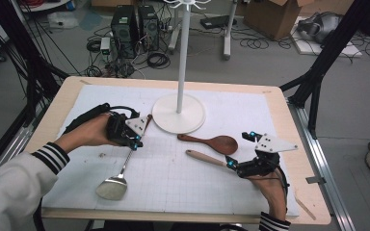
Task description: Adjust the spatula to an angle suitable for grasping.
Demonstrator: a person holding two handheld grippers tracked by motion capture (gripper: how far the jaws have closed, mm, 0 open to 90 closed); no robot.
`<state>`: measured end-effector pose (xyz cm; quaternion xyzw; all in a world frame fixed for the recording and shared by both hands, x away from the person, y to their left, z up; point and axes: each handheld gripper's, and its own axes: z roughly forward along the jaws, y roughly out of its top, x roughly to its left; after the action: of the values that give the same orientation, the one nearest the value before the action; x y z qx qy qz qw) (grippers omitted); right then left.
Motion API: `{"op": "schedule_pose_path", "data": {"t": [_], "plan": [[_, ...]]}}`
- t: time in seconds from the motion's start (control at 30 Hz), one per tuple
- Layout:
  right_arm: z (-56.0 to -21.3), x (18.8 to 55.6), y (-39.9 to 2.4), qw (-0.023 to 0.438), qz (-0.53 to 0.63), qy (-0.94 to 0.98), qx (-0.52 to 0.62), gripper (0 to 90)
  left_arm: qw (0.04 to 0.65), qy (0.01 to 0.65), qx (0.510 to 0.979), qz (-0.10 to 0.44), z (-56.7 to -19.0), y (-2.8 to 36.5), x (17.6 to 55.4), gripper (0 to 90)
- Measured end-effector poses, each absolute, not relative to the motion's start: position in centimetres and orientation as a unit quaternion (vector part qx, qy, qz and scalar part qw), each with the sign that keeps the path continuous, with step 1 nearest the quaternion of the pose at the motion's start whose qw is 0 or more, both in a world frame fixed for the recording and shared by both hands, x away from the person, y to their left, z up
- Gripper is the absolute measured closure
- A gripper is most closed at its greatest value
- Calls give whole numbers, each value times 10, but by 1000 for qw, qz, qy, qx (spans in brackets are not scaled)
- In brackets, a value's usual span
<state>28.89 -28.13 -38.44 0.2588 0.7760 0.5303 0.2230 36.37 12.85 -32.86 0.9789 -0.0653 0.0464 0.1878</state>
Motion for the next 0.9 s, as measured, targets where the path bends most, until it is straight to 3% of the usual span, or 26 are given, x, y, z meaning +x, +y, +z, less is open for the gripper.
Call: {"op": "schedule_pose_path", "data": {"t": [0.9], "plan": [[-385, 289, -280, 222, 528, 778, 258, 7, 66, -62, 996, -1, -387, 116, 349, 900]]}}
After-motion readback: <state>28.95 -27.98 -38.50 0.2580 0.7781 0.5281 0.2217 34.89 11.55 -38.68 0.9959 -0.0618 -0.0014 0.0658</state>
